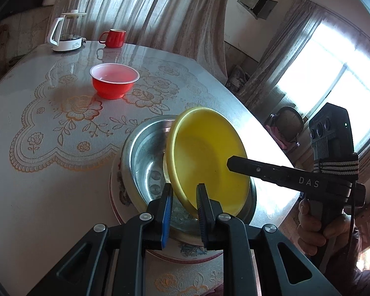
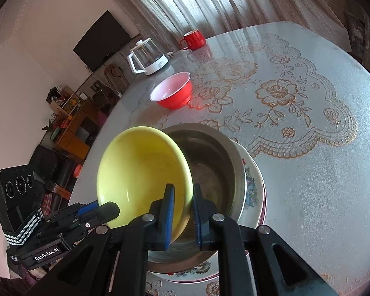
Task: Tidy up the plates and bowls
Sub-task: 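Carry the yellow bowl over the steel bowl and lower it inside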
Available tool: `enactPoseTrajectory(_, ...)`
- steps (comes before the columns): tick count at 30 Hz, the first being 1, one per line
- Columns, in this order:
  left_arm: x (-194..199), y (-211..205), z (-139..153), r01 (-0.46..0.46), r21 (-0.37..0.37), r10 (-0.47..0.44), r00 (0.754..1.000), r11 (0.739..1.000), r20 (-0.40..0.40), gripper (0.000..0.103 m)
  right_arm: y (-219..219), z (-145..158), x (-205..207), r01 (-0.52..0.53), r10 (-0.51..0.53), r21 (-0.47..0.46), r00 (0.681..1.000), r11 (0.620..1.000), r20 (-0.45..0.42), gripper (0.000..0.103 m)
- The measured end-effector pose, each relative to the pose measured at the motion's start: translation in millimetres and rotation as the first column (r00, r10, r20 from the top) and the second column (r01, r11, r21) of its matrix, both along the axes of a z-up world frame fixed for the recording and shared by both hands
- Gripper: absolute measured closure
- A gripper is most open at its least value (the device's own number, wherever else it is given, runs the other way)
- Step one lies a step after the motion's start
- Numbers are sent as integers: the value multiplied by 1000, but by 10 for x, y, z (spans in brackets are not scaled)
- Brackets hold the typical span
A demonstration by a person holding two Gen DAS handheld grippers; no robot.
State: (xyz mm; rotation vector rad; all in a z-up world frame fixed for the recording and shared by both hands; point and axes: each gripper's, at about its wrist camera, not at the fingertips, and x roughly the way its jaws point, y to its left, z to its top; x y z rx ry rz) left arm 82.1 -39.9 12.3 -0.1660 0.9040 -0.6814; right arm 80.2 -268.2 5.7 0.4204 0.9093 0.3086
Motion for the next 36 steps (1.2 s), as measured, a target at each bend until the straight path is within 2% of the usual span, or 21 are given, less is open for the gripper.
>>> enactPoseTrajectory(8, 77, 3, -114, -9, 10, 9, 999, 1000, -33, 84, 40, -28, 15, 0, 0, -40, 1000, 999, 0, 89)
enactPoseTrajectory(10, 80, 0, -118, -5, 6, 5, 999, 1000, -33, 84, 54, -44, 23, -1, 1, -47, 1000, 999, -7, 84)
enactPoseTrajectory(18, 111, 10, -119, 0, -6, 0, 999, 1000, -49, 84, 82, -104, 32, -4, 3, -74, 1000, 997, -16, 80)
enactPoseTrajectory(28, 107, 31, -123, -15, -8, 14, 998, 1000, -61, 83, 184, -88, 37, -5, 8, -182, 1000, 983, 16, 79)
enactPoseTrajectory(36, 44, 12, -89, -25, 28, 26, 999, 999, -28, 81, 302, -92, 42, 0, 12, -299, 999, 954, 36, 79)
